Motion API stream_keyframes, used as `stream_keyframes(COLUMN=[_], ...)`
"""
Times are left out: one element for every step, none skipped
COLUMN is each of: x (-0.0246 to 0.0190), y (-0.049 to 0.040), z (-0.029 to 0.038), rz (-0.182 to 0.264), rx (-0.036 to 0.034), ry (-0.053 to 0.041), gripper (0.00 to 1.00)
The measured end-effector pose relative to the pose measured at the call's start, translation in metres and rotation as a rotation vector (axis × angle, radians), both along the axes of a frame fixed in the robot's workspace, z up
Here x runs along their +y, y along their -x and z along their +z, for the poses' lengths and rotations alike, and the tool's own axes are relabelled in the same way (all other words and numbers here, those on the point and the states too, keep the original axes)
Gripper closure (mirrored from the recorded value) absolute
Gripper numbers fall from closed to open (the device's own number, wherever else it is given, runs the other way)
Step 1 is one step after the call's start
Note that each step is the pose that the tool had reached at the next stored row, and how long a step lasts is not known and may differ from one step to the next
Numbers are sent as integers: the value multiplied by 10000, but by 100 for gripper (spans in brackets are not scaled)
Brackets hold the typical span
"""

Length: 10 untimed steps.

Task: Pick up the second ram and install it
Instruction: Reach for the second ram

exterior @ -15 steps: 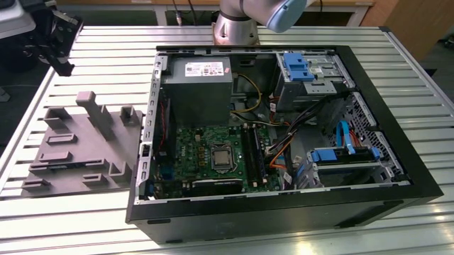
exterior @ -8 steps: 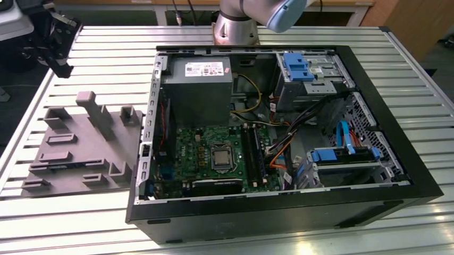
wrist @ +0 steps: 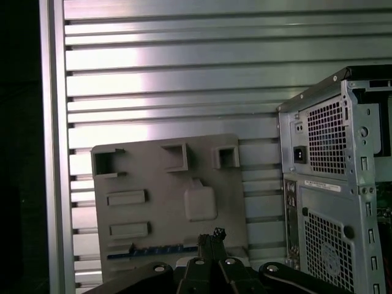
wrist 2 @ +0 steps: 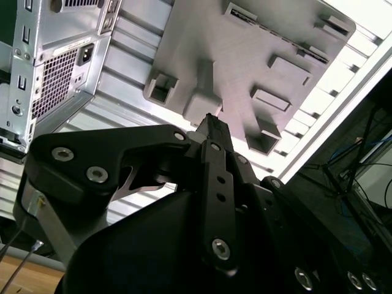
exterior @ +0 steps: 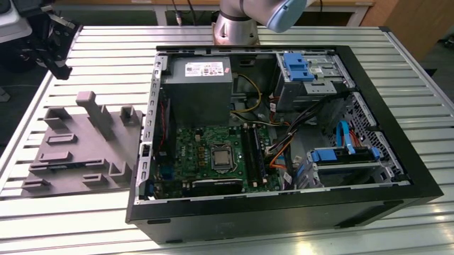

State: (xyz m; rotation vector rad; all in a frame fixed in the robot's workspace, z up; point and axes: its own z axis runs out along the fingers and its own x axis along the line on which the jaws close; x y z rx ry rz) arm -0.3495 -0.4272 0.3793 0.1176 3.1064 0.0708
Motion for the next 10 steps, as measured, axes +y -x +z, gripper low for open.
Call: stream_keyframes(x=[-2, -5, -7, -9, -12, -14, -17, -19, -21, -23], y=[3, 5, 8, 10, 13, 16, 18, 21, 23, 26], z=[-2, -3, -5, -6, -8, -9, -10, -12, -12, -13], rz=[0, 0, 0, 0, 0, 0, 0, 0, 0, 0], rx=[0, -1, 0, -1, -1, -1, 0, -1, 0, 0], ry=[0, 0, -1, 0, -1, -1, 0, -1, 0, 0], gripper=[89, 89, 89, 89, 89, 89, 89, 89, 89, 89])
